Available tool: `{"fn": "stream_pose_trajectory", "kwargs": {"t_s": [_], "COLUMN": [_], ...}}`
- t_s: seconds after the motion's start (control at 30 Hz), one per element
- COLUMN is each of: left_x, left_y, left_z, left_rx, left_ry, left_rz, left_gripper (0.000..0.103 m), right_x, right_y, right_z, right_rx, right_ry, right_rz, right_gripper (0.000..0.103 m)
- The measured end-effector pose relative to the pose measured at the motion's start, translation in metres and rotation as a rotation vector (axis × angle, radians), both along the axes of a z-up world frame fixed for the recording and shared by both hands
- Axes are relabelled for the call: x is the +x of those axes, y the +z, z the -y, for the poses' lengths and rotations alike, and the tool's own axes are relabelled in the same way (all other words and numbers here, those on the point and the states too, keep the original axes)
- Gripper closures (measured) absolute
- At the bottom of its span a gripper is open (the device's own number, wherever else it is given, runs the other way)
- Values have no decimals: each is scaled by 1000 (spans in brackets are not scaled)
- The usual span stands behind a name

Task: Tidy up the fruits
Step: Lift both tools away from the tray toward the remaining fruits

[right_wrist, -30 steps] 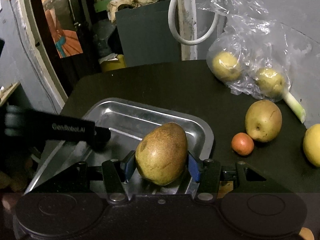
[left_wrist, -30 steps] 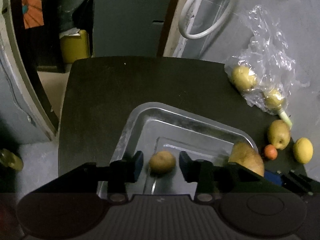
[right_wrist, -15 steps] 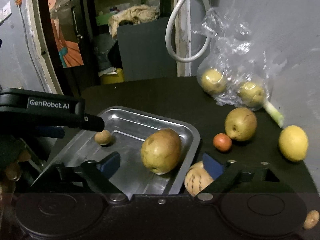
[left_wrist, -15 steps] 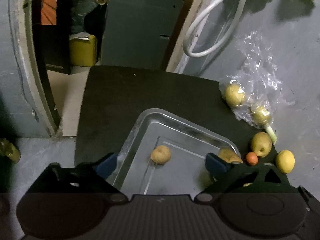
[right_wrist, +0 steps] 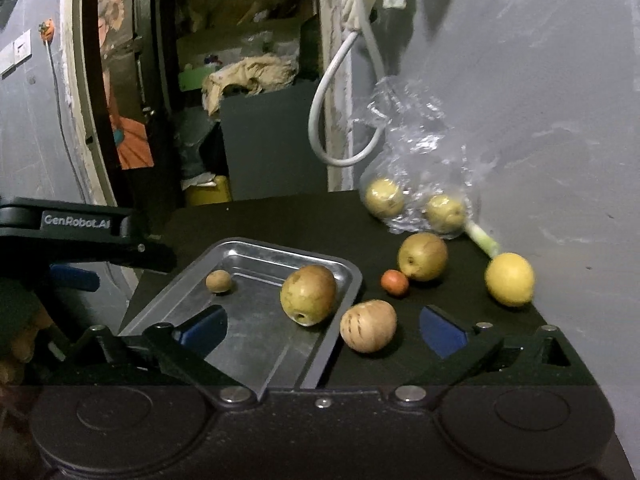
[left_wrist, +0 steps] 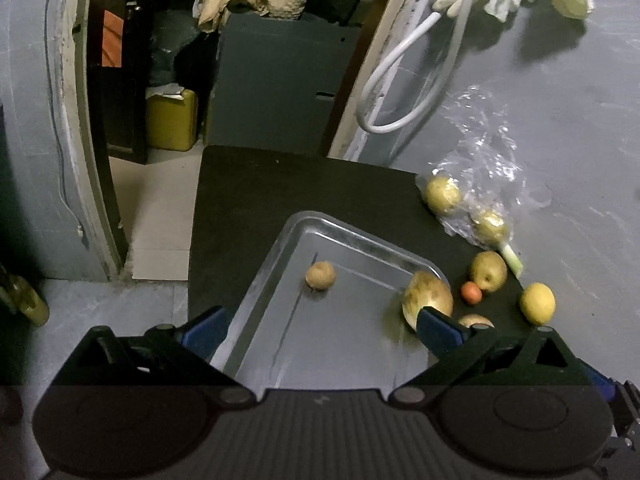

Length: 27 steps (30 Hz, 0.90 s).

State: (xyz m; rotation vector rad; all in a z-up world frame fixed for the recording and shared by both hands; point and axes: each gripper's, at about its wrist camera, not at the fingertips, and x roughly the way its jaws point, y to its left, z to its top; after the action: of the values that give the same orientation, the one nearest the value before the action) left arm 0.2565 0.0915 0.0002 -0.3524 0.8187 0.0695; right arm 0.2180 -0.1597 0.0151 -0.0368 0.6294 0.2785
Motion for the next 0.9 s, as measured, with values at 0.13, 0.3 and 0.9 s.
{"fn": "stream_pose_trajectory", "kwargs": {"t_s": [0.13,0.3,0.9], "left_x": [-21,-50,-126], "left_y": [3,8,-11], "left_z": [2,4,-1], "left_rx": [13,49,64], "left_ry": [-32,-84,-150], "left_rz": [6,20,-28], "left_gripper": [1,1,1], "right_x": [-29,-63,-147], "right_y": [4,5,-12], "right_z": [6,7,5], "right_rx": [35,31,-9], "right_ry": [-51,-63,-69], "right_rz": [-11,-4,-159], "right_gripper": [1,1,1]}}
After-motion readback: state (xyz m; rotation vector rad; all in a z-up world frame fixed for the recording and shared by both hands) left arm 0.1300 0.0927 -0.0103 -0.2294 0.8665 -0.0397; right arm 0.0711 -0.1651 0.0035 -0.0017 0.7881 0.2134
